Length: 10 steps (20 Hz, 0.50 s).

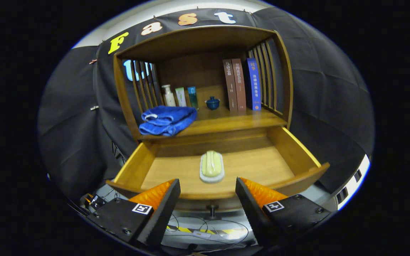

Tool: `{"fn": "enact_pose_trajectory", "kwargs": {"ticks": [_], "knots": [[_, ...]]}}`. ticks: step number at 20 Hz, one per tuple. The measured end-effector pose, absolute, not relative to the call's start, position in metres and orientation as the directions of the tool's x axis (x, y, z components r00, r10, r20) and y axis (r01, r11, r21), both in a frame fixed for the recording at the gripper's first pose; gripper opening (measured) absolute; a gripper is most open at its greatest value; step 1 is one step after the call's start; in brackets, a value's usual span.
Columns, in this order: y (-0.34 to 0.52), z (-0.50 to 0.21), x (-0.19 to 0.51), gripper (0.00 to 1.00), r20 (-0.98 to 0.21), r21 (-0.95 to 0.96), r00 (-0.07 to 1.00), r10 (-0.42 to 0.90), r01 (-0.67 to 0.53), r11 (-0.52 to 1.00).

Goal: Pull open the drawer, take out the items inside it, and place them on the countertop above the cabinet.

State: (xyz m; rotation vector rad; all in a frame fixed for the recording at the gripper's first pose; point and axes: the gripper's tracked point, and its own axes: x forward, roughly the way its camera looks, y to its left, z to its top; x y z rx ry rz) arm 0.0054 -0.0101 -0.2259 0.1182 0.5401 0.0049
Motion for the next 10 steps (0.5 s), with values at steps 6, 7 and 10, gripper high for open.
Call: {"fn": "enact_pose_trajectory", "kwargs": {"ticks": [6, 7, 10], "knots": [[-0.003, -0.236, 0.09, 0.98, -0.624, 0.154, 0.778, 0.075, 0.028, 0.988], [-0.003, -0.243, 0.099, 0.98, -0.652, 0.15, 0.755, 0.073, 0.035, 0.988], [-0.003, -0.273, 0.124, 0.98, -0.727, 0.133, 0.683, 0.067, 0.045, 0.99]]}}
